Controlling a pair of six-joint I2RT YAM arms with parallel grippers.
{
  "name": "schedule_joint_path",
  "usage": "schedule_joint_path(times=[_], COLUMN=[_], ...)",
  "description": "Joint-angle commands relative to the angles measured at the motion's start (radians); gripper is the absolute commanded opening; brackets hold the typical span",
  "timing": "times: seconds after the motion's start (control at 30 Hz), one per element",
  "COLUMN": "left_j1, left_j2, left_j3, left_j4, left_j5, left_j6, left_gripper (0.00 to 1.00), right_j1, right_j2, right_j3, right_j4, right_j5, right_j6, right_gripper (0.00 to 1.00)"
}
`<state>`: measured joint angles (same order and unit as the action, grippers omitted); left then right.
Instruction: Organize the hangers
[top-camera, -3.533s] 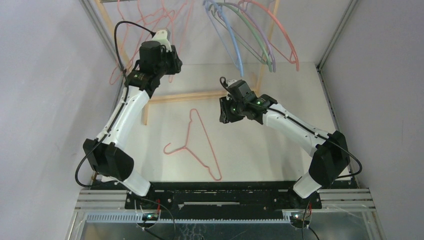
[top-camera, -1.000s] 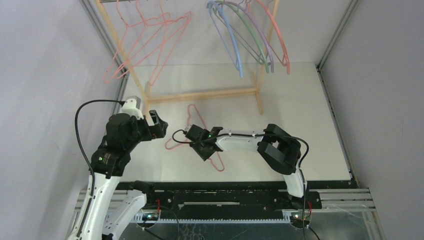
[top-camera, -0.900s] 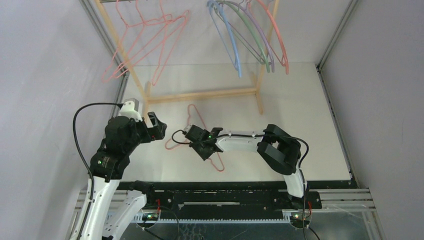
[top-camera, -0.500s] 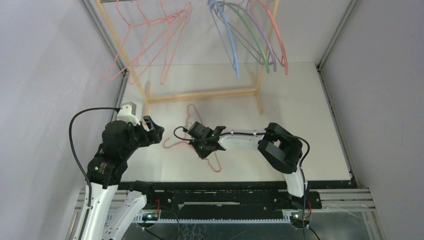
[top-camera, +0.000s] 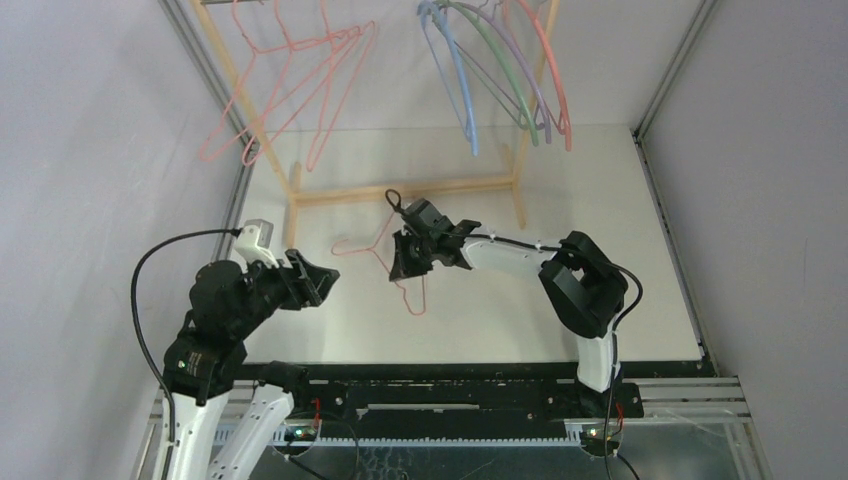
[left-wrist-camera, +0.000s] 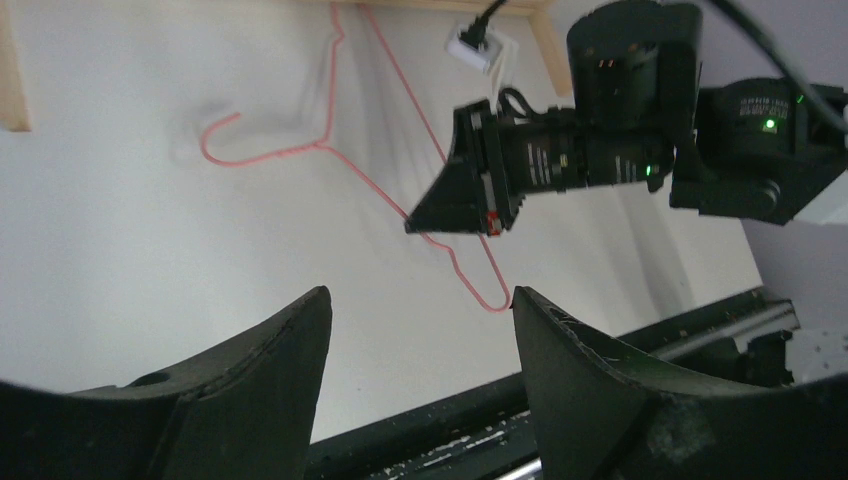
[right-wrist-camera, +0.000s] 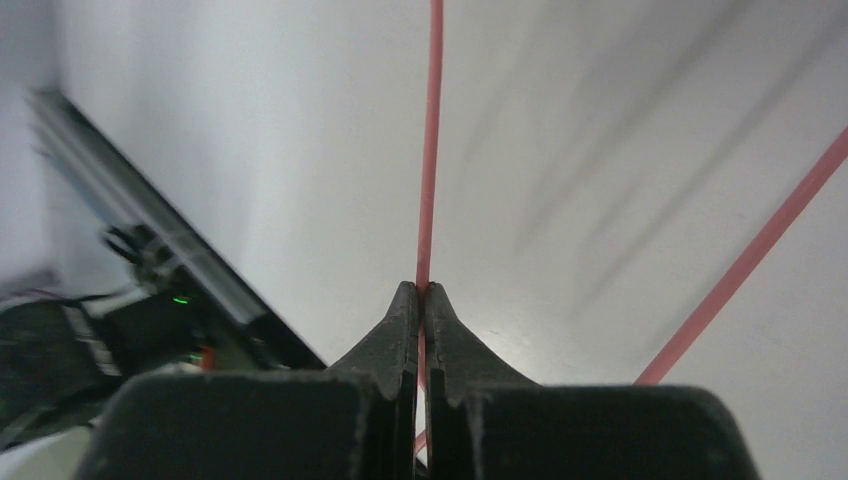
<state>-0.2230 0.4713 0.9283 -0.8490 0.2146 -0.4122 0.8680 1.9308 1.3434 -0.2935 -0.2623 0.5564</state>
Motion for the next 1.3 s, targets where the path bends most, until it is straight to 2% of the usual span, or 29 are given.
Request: schedule_joint_path(times=[0.0, 0.37, 0.5, 0.93, 1.27], left_j1=[0.002, 0.001, 0.001, 0.001, -0.008], left_j2=[-0.03, -0.057, -0.041, 0.116, 0.131], left_j3=[-0.05, -0.257, -0.314, -0.336, -0.429], left_j4=[0.018, 0.154, 0.271, 0.451, 0.486], left_j5=[0.098, 0.231, 0.267, 0.243, 0.18], left_j6=[-0.035, -0.114, -0.165, -0.182, -0.177], left_gripper=[0.74, 0.79, 0.82, 0.82, 0.77], right_j1=[-0.016, 0.008, 0.021, 0.035, 0.041], right_j2=[-0.073, 0.022, 0.035, 0.024, 0.057], right_j3=[0.053, 0.24, 0.281, 0.303, 0.364], right_j4=[0.169, 0.173, 0.147, 0.135, 0.124], right_j5=[-0.081, -0.088, -0.095, -0.14, -0.176], right_j6=[0.186, 0.254, 0.253, 0.284, 0.302], right_gripper=[0.0, 0.0, 0.0, 0.0, 0.0])
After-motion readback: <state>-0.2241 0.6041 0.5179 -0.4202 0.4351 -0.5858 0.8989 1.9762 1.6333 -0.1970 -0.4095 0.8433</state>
